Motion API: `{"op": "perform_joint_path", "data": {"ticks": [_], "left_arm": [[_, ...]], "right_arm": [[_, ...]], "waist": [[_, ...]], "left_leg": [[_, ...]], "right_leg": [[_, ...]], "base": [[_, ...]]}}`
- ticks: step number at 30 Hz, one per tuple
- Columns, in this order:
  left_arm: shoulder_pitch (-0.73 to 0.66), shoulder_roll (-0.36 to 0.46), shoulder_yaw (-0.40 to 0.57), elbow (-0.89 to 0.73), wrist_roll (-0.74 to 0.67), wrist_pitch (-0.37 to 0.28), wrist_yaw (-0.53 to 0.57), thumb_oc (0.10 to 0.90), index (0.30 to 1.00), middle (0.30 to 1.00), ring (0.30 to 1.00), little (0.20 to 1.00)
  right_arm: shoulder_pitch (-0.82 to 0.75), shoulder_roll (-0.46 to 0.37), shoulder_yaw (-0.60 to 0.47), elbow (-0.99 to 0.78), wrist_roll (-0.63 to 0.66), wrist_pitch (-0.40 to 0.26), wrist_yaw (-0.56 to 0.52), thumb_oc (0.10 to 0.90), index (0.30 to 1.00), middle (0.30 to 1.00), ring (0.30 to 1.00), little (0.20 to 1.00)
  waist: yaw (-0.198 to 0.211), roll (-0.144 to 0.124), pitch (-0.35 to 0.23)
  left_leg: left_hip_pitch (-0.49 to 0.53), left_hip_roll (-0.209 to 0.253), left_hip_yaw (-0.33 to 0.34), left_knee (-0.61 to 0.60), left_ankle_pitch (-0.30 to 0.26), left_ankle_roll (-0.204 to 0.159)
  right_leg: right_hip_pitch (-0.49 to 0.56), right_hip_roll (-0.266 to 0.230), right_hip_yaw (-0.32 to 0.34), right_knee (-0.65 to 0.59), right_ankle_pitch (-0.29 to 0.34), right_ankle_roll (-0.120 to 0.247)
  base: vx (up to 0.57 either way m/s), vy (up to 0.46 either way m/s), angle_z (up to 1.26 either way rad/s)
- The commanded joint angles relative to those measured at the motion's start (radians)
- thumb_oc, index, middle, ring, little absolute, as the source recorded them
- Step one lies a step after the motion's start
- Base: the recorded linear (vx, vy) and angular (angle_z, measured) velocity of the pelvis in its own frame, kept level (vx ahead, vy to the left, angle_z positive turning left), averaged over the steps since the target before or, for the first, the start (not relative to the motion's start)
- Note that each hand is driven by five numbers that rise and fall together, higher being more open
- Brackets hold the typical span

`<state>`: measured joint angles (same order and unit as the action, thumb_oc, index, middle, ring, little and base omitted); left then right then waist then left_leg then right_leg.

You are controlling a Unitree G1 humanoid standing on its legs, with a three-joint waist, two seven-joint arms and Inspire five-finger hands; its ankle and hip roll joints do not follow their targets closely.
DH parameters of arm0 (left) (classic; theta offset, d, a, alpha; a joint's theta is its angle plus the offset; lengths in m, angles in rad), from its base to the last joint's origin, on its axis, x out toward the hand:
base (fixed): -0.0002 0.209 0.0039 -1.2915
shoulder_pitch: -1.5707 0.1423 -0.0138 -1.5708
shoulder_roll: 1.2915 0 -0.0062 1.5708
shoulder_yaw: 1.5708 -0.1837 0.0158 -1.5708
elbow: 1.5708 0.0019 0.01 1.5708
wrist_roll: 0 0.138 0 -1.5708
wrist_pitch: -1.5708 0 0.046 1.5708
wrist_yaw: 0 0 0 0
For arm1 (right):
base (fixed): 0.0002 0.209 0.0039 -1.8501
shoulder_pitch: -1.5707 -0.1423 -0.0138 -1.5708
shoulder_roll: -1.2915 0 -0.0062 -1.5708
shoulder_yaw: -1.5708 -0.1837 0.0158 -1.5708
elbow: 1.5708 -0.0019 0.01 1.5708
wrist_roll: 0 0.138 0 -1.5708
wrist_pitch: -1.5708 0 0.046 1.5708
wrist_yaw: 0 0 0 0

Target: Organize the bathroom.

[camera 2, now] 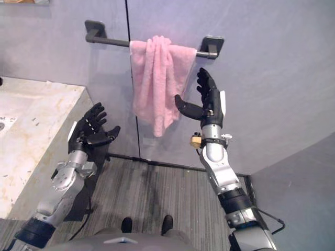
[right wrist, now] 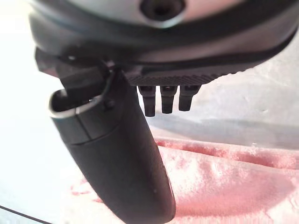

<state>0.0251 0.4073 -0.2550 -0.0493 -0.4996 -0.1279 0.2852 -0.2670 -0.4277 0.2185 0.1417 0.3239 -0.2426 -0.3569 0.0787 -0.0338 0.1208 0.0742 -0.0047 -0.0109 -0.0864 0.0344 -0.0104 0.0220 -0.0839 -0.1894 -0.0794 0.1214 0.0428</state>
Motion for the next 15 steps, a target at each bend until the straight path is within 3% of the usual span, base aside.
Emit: {"op": "perform_joint_path", "data": {"ticks": [1, 2, 9, 15], "left_arm": [[-0.124, 0.014, 0.0, -0.008, 0.024, -0.079, -0.03, 0.8, 0.9, 0.9, 0.9, 0.9], [-0.127, 0.013, -0.003, -0.006, 0.026, -0.074, -0.032, 0.8, 0.9, 0.9, 0.9, 0.9], [-0.136, 0.012, 0.0, 0.009, 0.041, -0.104, -0.072, 0.8, 0.9, 0.9, 0.9, 0.9], [-0.301, -0.002, -0.002, 0.069, 0.042, -0.127, -0.067, 0.8, 0.9, 0.9, 0.9, 0.9]], "right_arm": [[-0.128, -0.038, -0.044, 0.015, 0.036, -0.06, 0.01, 0.574, 0.561, 0.561, 0.561, 0.561], [-0.141, -0.039, -0.043, 0.033, 0.031, -0.063, 0.007, 0.4, 0.3, 0.3, 0.3, 0.3], [-0.087, -0.03, -0.061, 0.019, 0.042, -0.086, 0.035, 0.4, 0.3, 0.3, 0.3, 0.3], [-0.087, -0.013, -0.006, 0.051, 0.024, -0.098, 0.064, 0.4, 0.3, 0.3, 0.3, 0.3]], "waist": [[0.003, -0.009, -0.107], [0.005, -0.009, -0.106], [-0.009, -0.007, -0.109], [-0.041, -0.002, -0.115]], "left_leg": [[-0.031, 0.018, 0.057, -0.001, -0.029, 0.014], [-0.03, 0.017, 0.056, -0.001, -0.028, 0.014], [-0.026, 0.019, 0.066, -0.001, -0.027, 0.015], [-0.014, 0.02, 0.085, -0.001, -0.034, 0.016]], "right_leg": [[0.049, -0.027, -0.042, -0.008, -0.066, 0.039], [0.05, -0.028, -0.043, -0.008, -0.066, 0.039], [0.05, -0.029, -0.039, -0.008, -0.062, 0.041], [0.049, -0.032, -0.022, -0.008, -0.059, 0.046]], "base": [[0.02, 0.01, 0.06], [0.03, 0.012, 0.07], [0.04, 0.017, 0.03], [0.04, 0.033, -0.02]]}}
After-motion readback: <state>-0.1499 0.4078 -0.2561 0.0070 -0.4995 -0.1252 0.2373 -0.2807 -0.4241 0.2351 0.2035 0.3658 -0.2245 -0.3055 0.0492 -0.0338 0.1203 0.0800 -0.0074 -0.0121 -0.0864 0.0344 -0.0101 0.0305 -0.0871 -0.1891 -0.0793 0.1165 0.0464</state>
